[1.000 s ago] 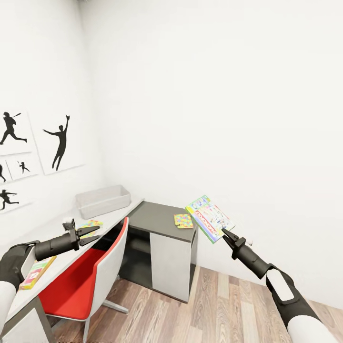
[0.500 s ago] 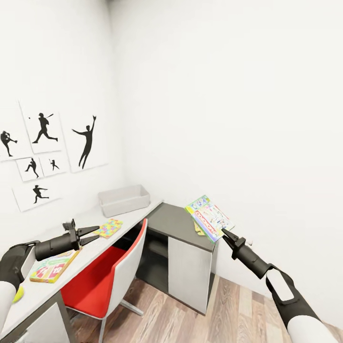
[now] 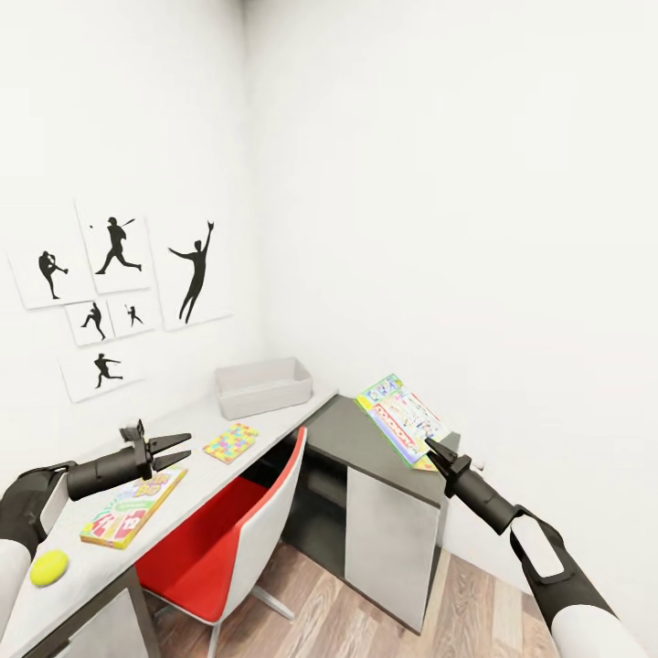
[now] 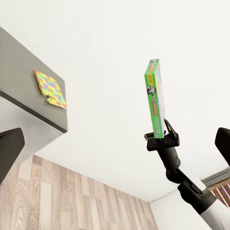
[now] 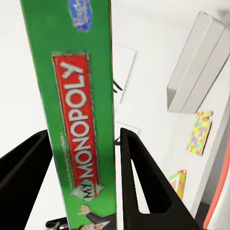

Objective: Put all the toys in the child's room - the three board games (two on the bed and one on the table), the two jigsaw puzzles on the table, and the tennis ball on the table - inside the toy box on the table in the child's room.

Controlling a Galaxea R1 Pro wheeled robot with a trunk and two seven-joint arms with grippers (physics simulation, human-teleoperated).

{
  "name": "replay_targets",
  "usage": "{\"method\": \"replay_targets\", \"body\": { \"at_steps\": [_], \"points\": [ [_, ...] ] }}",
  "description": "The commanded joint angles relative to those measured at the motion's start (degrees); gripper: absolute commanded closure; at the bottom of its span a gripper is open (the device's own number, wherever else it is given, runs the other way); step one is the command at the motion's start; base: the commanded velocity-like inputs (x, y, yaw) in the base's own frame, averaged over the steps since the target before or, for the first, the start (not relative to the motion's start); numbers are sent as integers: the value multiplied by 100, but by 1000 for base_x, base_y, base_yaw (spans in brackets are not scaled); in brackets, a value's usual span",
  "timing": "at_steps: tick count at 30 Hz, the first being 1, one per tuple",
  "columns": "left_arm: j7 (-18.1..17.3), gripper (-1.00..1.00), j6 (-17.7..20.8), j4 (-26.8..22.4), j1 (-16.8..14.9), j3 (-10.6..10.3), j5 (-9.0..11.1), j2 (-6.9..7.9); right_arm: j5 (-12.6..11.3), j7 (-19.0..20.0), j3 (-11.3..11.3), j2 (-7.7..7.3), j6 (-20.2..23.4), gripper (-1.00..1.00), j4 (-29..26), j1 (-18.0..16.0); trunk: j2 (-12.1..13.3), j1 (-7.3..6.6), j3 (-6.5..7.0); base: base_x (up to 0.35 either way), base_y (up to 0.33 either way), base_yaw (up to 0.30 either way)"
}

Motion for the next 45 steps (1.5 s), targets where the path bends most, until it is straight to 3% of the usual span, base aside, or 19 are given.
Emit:
{"method": "replay_targets", "body": {
  "at_steps": [1, 14, 45],
  "points": [
    [-17, -100, 60, 2, -2, 4, 3, 0, -41, 5, -12, 1, 46, 100, 1, -3, -4, 4, -2, 185, 0, 6],
    [-17, -100, 60, 2, 0, 4, 3, 0, -41, 5, -12, 6, 46, 100, 0, -3, -4, 4, 0, 179, 0, 31],
    [-8, -100, 60, 2, 1, 4, 2, 0, -37, 4, -12, 2, 46, 100, 0, -3, -4, 4, 60, 128, -99, 271]
  ]
}}
